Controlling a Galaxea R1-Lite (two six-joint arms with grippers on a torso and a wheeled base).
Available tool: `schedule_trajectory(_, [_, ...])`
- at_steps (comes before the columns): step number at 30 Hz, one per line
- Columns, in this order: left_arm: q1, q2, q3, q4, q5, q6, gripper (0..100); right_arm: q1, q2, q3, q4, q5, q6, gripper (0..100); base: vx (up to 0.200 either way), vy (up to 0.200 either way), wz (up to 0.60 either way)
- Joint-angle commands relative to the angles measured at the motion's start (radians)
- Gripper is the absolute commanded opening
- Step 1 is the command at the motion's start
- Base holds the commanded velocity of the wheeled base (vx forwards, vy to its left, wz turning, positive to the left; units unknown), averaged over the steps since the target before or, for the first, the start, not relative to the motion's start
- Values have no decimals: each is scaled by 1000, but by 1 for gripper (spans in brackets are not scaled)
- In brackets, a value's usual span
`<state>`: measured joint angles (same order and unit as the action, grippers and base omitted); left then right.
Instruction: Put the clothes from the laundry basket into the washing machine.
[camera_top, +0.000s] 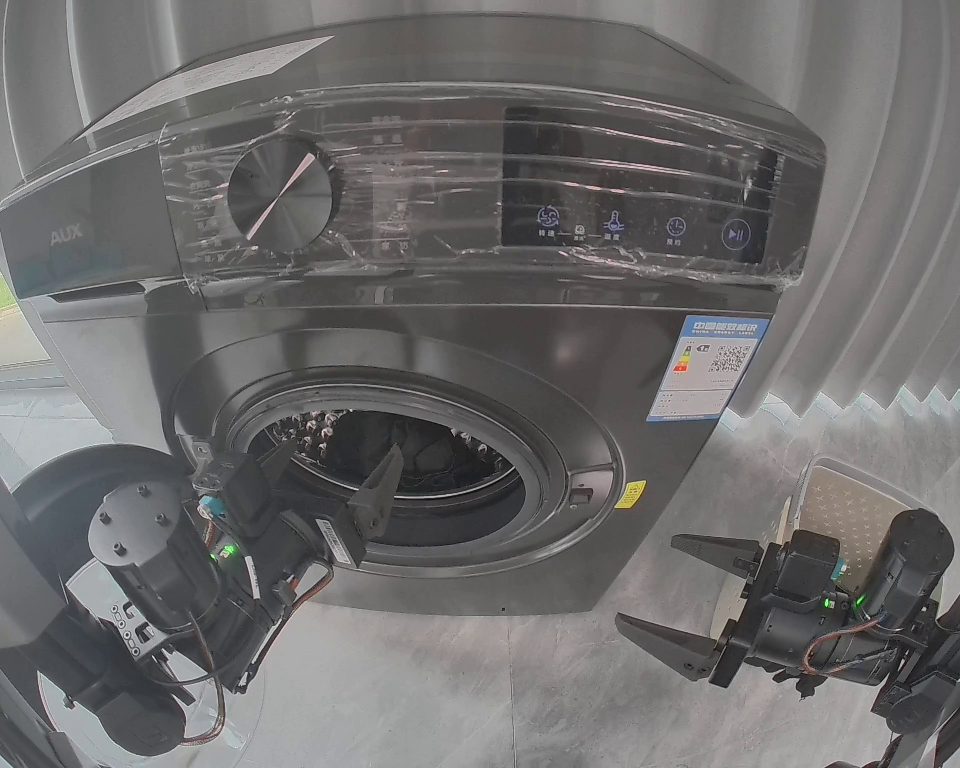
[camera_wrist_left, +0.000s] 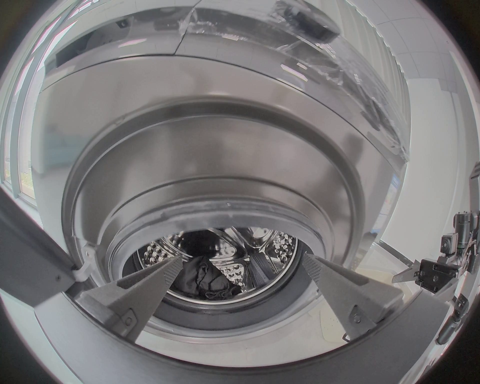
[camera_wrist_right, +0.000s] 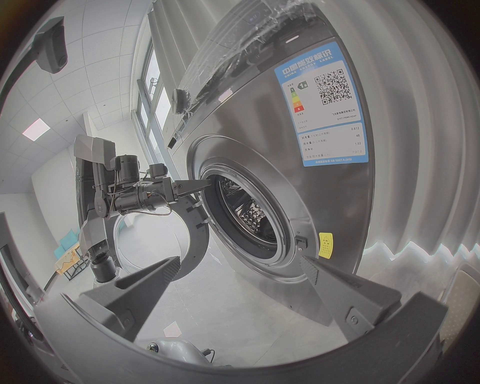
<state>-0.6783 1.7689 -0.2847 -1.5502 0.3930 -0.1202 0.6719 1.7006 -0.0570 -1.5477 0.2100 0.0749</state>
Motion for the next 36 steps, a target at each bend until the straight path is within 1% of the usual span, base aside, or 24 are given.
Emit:
schedule_trajectory(1, [-3,10,7,-1,0,1,100,0,-1,0,0,0,0,100,0,0,0])
schedule_trajectory(10, [-7,23,12,-1,3,2,100,0,-1,-1,0,0,0,100,0,0,0])
schedule_trajectory(19, [-18,27,33,-1,7,2,100,-6,-32,0,0,-4,0,100,-200,0,0])
schedule_trajectory(24, [-26,3,58,-2,10,2,100,-32,-101,14,0,-14,-4,100,0,0,0])
schedule_trajectory(25, [-26,-23,88,-2,10,1,100,-48,-145,16,1,-60,-4,100,0,0,0])
schedule_trajectory(27, [-26,-37,107,-2,10,-1,100,-49,-171,22,3,-103,0,100,0,0,0])
schedule_trajectory(28, [-26,-57,122,-2,12,1,100,-51,-210,42,3,-141,3,100,0,0,0])
schedule_trajectory(29, [-26,-60,122,-2,12,1,100,-51,-213,43,4,-144,3,100,0,0,0])
schedule_trajectory(31, [-27,-115,140,-1,12,7,100,-68,-309,57,11,-170,17,100,0,0,0])
schedule_trajectory(32, [-26,-134,145,-2,12,13,100,-78,-337,57,11,-172,23,100,-200,0,0])
schedule_trajectory(34, [-26,-177,179,-1,14,36,100,-132,-383,57,11,-170,25,100,-200,0,0])
schedule_trajectory(35, [-26,-187,188,-1,14,37,100,-150,-392,57,11,-170,23,100,-200,0,0])
schedule_trajectory(36, [-24,-220,219,-1,14,36,100,-187,-409,57,12,-167,22,100,-200,0,0])
